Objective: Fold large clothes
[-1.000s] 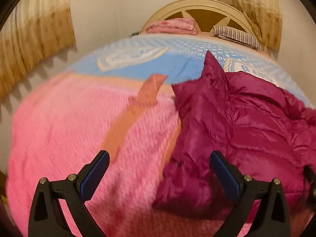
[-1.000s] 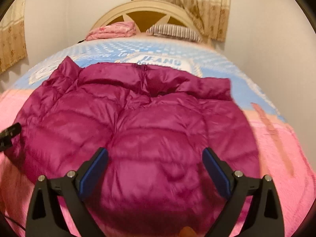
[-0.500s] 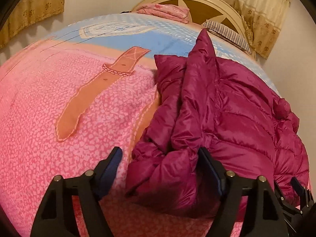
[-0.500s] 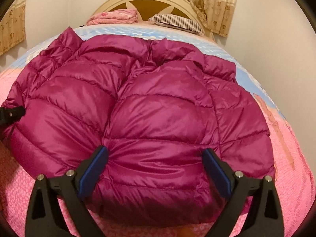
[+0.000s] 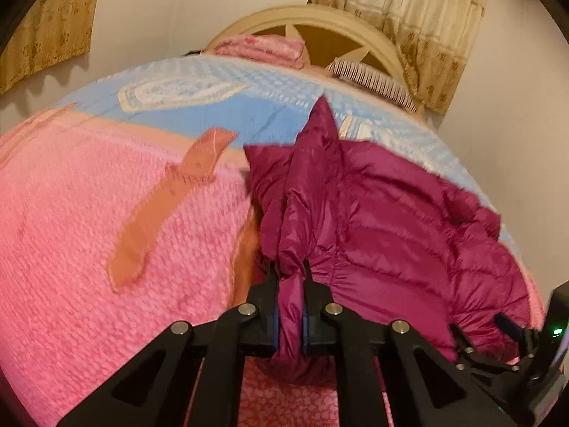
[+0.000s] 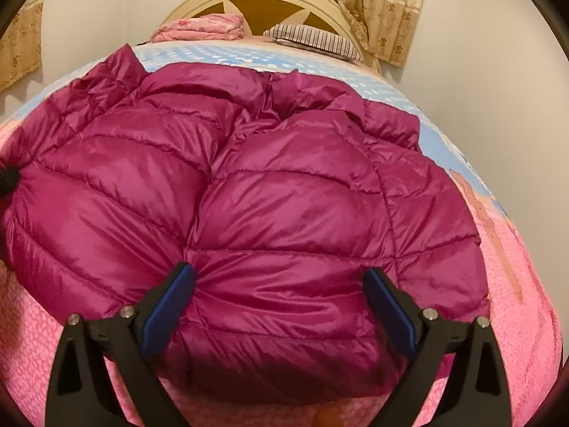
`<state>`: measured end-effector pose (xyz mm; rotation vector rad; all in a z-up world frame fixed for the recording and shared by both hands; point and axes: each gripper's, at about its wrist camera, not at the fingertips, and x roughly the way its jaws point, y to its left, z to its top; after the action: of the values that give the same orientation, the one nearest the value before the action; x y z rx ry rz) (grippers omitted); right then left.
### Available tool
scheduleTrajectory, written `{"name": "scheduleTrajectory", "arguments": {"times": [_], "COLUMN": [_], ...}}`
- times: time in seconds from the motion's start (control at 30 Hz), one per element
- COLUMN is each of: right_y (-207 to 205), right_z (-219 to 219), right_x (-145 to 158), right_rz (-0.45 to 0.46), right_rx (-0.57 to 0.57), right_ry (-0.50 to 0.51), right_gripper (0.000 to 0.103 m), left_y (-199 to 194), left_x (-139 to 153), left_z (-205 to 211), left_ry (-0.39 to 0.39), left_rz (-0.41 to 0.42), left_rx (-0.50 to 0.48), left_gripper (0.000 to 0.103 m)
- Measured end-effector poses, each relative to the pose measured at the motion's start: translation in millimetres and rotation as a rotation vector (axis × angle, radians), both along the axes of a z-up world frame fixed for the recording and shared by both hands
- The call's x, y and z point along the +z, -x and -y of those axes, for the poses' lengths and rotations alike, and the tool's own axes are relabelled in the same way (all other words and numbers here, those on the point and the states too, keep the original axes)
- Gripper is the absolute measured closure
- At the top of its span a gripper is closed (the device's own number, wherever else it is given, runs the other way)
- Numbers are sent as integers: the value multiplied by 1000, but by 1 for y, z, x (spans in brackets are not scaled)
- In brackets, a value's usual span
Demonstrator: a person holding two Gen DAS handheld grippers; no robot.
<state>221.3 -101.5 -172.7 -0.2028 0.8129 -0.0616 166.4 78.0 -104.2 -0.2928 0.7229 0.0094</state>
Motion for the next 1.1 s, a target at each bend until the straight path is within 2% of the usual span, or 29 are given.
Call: {"name": "scheduleTrajectory", "arguments": {"times": [0.23, 0.33, 0.4, 0.5, 0.6, 0.63, 0.73, 0.87, 0.97, 1.1], "right_y": [2, 2, 1, 12, 29, 31, 29, 18, 19, 30], "right_z": [-48, -83, -98, -93, -56, -37, 21, 100, 153, 201], "right_x": [1, 3, 7, 20, 41, 49, 60, 53, 47, 42], "right_rz": [7, 12, 9, 2, 60, 87, 109, 66, 34, 24], "right_rx": [83, 167, 226, 285, 283, 256, 129, -66, -176, -274], "right_ry": [5, 3, -36, -99, -132, -141, -161, -140, -134, -159], "right_gripper": [6, 6, 6, 8, 6, 2, 0, 0, 0, 0], "left_y": [27, 32, 35, 31, 24, 22, 18, 15, 12, 8], "left_x": [33, 50, 62, 77, 92, 96, 108, 116, 106, 64], "left_z": [-45, -63, -69, -67, -45, -34, 11, 90, 144, 218], "left_ry": [10, -49, -95, -107, -160, -183, -263, -388, -463, -559], "left_rz": [64, 96, 113, 132, 170, 189, 250, 332, 365, 343], "left_rx": [74, 111, 130, 117, 82, 64, -5, -151, -278, -447], "left_gripper": [97, 98, 98, 98, 98, 98, 98, 98, 98, 98]}}
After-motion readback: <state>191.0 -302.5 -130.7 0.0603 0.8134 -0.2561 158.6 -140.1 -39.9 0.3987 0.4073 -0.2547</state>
